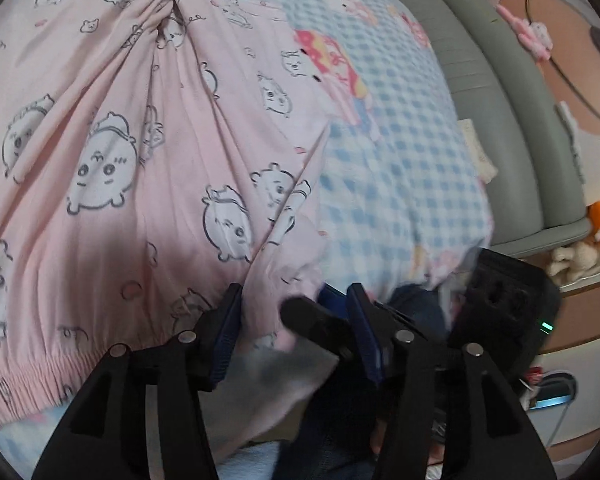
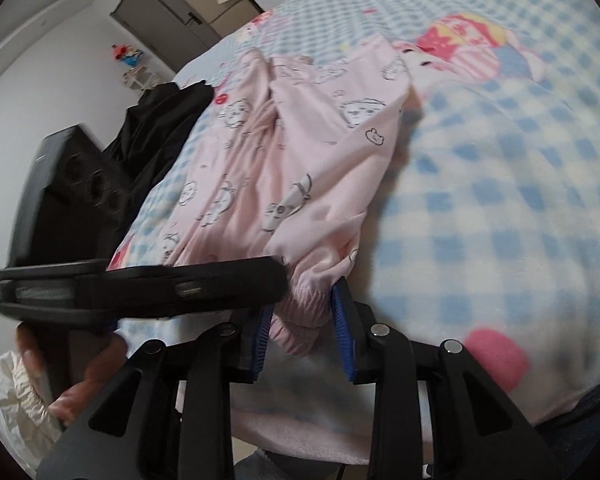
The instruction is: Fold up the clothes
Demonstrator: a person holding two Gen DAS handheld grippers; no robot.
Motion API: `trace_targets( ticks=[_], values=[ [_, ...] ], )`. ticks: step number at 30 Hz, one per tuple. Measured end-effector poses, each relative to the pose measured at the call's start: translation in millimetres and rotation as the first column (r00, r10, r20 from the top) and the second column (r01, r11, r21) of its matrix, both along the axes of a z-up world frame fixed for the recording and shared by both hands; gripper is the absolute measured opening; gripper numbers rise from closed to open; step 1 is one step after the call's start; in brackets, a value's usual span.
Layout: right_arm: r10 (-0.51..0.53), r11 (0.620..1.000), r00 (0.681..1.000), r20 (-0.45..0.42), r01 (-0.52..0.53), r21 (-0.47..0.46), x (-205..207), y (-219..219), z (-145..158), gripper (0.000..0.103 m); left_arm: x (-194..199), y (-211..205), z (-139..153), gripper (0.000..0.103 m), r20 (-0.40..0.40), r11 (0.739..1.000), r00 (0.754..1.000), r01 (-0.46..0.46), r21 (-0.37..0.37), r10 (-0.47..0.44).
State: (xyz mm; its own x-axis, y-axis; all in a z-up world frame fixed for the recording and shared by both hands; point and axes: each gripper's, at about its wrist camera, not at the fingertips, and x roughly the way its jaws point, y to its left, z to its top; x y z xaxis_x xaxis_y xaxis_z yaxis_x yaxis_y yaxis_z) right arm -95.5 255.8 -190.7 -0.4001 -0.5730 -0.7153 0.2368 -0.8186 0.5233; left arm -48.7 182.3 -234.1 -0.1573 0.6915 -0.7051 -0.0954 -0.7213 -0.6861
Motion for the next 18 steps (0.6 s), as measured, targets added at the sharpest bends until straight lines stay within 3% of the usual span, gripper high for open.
trace_targets(
  ticks=[1,3,4,8,10,15,18],
  values=[
    [0.002,1.0,1.0,0.004,-0.002,0.014,1.5,-0.2,-0.9,0.032,-1.3,1.3,-2.3,0.041,0.009,1.0,1.0,-0.001,-0.002,0.001],
    [-0.004,1.0,1.0,0.013,0.003,0.029,4.0,0.6,-2.9,0.033,-2.9,-1.6,-2.0,0.017,0.013,1.0,1.0,-0.025,0.002,0.025],
    [-0.01,1.0,1.0,0.021,0.01,0.019,5.1,3.7,-3.6,0.035,-3.1,-4.7,-0.9,0.012,0.012,0.999,0.999,-0.045,0.002,0.045],
    [0.008,1.0,0.999,0.041,-0.007,-0.026,-0.1,1.7,-2.2,0.039,2.0,-31.6,15.8,0.01,-0.03,0.988,0.988,-0.148,0.034,0.149],
    [0.046,0.999,0.999,0.029,-0.046,-0.013,-3.8,-13.0,2.1,0.047,8.4,-51.1,29.6,0.01,-0.074,0.979,0.976,-0.203,0.034,0.205],
    [0.165,0.986,0.986,0.003,-0.165,0.015,-18.5,-67.5,16.7,0.055,29.6,-124.0,65.8,0.01,-0.189,0.924,0.908,-0.381,-0.003,0.374],
    [0.199,0.978,0.98,0.0,-0.199,0.068,-23.7,-99.5,22.3,0.057,48.2,-183.0,83.6,0.01,-0.225,0.864,0.84,-0.502,0.025,0.494]
  ],
)
